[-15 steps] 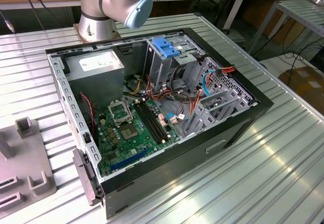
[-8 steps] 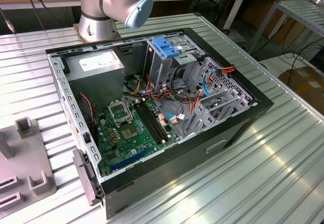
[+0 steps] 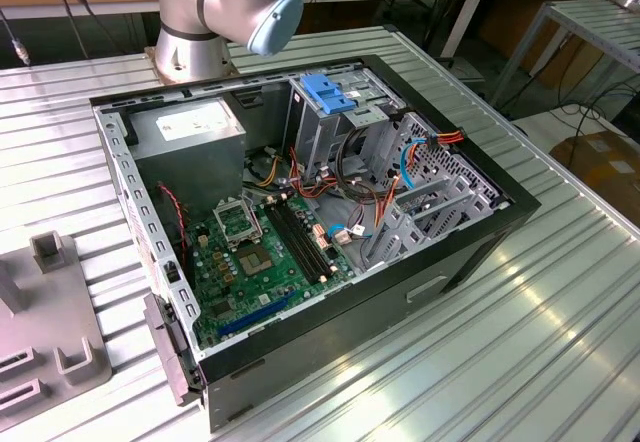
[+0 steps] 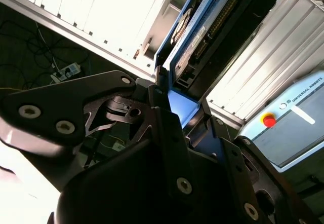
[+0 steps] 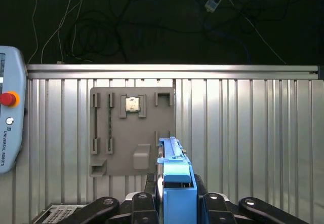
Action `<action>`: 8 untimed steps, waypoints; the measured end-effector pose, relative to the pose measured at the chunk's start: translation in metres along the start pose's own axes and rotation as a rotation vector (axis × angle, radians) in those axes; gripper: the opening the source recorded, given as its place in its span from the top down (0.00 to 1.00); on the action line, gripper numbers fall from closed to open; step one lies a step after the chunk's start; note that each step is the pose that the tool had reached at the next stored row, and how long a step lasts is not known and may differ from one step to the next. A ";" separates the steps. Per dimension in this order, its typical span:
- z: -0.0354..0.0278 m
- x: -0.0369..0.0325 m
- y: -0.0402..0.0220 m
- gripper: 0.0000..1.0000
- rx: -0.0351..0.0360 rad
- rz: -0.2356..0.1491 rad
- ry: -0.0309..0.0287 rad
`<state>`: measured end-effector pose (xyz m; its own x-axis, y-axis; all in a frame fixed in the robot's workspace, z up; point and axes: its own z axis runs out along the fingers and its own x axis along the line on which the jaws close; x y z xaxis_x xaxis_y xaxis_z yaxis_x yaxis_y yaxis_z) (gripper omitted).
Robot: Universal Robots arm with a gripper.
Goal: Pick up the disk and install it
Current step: 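Pick up the disk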
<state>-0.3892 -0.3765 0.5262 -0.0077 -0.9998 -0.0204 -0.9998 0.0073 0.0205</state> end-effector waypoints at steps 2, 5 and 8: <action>-0.0001 0.0000 -0.0040 0.63 0.0000 0.000 0.0000; -0.0002 -0.0001 -0.0115 0.63 0.0000 0.000 0.0001; -0.0004 -0.0001 -0.0168 0.63 -0.0001 0.000 0.0001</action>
<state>-0.3723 -0.3765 0.5262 -0.0076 -0.9998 -0.0203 -0.9998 0.0072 0.0206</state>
